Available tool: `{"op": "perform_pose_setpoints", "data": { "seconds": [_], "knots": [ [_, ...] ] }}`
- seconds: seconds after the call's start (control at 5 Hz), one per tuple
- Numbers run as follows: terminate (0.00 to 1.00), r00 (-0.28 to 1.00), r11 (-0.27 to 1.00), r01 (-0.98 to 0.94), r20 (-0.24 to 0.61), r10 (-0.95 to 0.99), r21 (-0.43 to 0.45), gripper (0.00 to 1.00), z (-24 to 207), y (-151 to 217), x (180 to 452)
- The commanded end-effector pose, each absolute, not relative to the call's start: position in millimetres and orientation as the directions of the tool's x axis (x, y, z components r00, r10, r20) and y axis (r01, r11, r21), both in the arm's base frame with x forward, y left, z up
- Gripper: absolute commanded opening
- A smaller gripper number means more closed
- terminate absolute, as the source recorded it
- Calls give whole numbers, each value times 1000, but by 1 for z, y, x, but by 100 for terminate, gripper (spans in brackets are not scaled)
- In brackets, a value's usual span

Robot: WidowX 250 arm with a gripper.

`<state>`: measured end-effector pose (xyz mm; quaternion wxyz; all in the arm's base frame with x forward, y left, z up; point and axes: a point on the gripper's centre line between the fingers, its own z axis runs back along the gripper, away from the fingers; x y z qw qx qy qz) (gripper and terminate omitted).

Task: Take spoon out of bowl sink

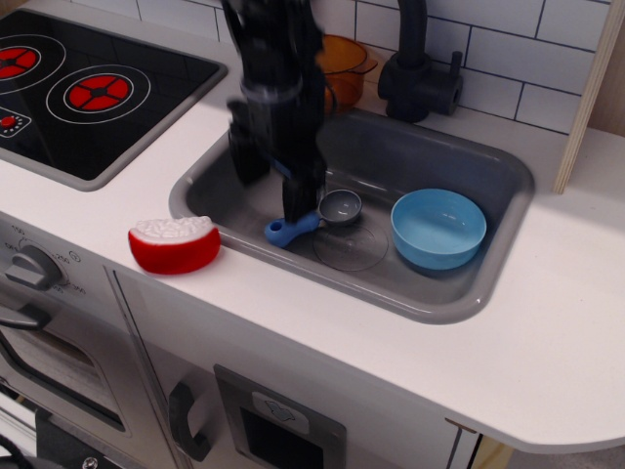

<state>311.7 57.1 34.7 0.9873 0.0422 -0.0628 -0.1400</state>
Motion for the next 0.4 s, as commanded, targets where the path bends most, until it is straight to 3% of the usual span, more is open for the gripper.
{"op": "perform_pose_setpoints", "data": {
  "seconds": [0.0,0.2],
  "knots": [
    [0,946,969,220,219,-240,113,100,75,66,315],
    [100,946,969,220,219,-240,113,100,75,66,315]
  ]
}}
